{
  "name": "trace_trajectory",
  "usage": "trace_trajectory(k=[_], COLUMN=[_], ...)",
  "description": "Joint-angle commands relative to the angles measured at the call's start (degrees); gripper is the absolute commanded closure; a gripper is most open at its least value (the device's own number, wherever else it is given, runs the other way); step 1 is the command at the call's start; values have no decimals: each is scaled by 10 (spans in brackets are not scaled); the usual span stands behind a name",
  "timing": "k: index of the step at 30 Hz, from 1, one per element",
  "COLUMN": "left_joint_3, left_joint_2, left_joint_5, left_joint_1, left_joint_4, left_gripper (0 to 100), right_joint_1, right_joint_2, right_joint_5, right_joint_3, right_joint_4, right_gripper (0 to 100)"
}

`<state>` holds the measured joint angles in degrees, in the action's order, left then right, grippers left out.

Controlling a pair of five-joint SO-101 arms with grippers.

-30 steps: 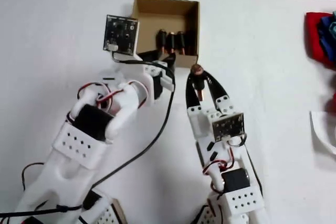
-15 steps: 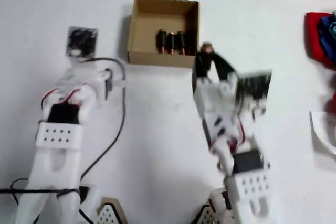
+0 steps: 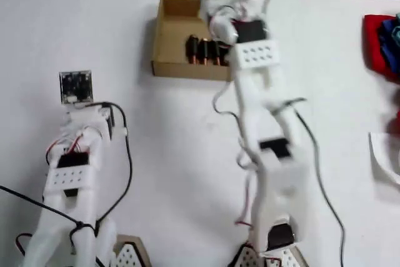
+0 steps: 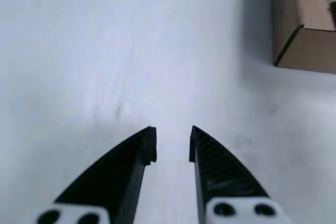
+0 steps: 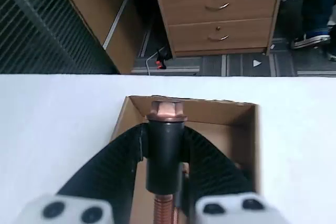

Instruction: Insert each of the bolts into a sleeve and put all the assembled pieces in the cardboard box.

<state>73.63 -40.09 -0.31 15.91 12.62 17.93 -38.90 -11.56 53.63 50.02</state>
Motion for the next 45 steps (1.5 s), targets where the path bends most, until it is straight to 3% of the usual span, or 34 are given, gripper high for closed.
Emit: trace_trajectory(k=[1, 4, 13, 45], left_joint_3=[1, 1, 2, 7], left_joint_2=[-4, -3, -2, -2], left_joint_5=[-3, -3, -3, -4], left_joint_1=[4, 3, 3, 3], left_joint_4=[-25, -25, -23, -26], left_gripper=[876, 876, 876, 876], right_joint_1=[29, 43, 60, 58], right_joint_2=[-180, -275, -379, -493], right_joint_5=[-6, -2, 21, 18], right_joint_3=[338, 411, 412, 412], right_joint_4=[37, 41, 9, -45], right_gripper=[978, 978, 978, 978])
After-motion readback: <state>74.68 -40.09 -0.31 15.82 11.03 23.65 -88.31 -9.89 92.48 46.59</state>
